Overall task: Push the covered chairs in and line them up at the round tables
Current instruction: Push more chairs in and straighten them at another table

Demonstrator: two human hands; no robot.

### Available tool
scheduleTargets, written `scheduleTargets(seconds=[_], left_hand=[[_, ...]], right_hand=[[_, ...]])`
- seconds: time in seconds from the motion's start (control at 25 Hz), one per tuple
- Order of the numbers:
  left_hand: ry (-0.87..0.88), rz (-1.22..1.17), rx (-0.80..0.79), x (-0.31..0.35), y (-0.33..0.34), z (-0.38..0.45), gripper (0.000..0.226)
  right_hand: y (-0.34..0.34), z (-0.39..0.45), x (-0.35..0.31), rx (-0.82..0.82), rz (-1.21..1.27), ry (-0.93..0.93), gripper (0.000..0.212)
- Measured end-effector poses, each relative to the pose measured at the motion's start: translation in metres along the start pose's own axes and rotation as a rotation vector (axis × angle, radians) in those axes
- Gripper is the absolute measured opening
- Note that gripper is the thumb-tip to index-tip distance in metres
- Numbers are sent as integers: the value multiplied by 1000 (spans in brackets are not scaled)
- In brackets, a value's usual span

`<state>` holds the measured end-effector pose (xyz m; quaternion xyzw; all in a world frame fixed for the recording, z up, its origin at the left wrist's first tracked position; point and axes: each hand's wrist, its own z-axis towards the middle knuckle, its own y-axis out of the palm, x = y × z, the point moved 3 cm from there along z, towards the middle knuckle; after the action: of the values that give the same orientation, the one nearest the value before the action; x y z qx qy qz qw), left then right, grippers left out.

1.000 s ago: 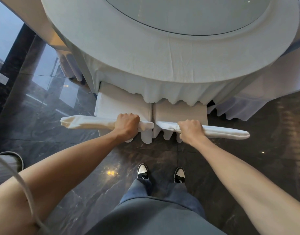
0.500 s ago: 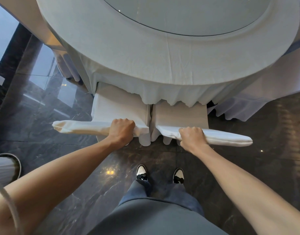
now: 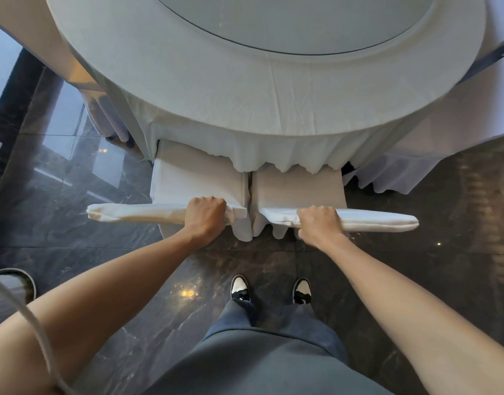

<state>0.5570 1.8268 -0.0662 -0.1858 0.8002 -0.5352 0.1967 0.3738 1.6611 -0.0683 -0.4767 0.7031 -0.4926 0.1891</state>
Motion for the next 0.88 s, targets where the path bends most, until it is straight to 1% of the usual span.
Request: scheduleTargets(seconds=[0.2, 0.36, 0.48, 0.68, 0.72, 0.8, 0.88], left_hand=[[-11, 34, -6, 0, 1, -1, 13], [53, 29, -10, 14, 2, 2, 7], [146, -57, -10, 45, 8, 5, 27], [246, -211, -54, 92, 7, 12, 47], [262, -279, -73, 101, 6, 13, 49], [283, -413, -132, 119, 0, 17, 46], [330, -429, -135, 140, -11, 22, 43]], right_hand=[[1, 1, -3, 8, -2, 21, 20], [0, 6, -5, -44, 22, 0, 23], [2, 7, 0, -59, 63, -49, 24], [8, -3, 19, -27, 156, -123, 25], [8, -5, 24, -21, 184, -141, 22], [7, -13, 39, -13, 246, -172, 16], [7, -21, 58, -6, 312, -198, 17]])
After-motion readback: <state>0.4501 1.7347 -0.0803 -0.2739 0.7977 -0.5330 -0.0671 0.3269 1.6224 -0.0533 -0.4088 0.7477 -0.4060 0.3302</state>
